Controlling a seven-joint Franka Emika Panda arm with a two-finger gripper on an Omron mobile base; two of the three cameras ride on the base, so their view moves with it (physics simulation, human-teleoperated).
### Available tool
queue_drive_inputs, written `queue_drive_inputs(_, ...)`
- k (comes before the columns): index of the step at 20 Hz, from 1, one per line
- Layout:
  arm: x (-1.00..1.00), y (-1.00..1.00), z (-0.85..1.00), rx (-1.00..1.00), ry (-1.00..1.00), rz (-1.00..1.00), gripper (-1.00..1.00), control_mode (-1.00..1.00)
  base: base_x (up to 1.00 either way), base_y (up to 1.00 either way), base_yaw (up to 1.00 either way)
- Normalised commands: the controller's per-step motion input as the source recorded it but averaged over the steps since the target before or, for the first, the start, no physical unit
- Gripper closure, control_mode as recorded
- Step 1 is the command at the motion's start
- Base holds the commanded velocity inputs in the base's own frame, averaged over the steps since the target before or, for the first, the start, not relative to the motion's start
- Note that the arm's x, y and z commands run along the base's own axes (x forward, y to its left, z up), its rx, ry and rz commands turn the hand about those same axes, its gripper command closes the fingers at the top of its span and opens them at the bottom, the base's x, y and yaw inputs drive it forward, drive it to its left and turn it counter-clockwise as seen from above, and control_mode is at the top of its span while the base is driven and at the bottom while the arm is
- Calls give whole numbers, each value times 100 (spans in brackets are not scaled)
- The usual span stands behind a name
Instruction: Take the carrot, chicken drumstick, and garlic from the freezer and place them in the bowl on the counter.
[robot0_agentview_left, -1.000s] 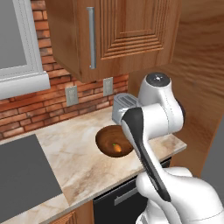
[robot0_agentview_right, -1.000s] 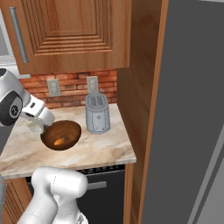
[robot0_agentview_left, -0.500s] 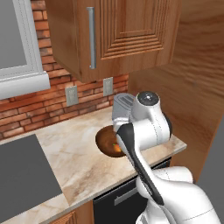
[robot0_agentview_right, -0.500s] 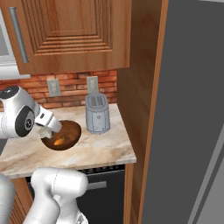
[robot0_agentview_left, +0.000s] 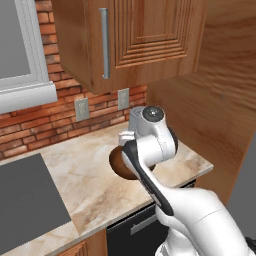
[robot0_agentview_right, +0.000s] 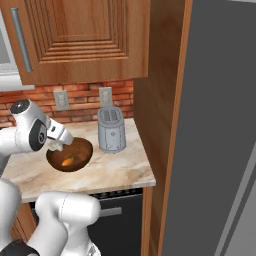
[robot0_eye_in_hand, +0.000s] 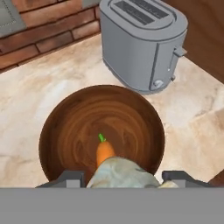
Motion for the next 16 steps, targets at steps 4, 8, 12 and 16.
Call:
queue_drive_inputs(4,28,7,-61,-2,0,0,100,-100,0,0,0)
queue_drive_inputs(8,0,0,-73,-4,0,0,100,-100,0,0,0)
queue_drive_inputs(12,26,0,-33,-2,0,0,-100,-100,0,0,0)
queue_drive_inputs(16,12,0,-5,0,0,0,-100,-100,0,0,0)
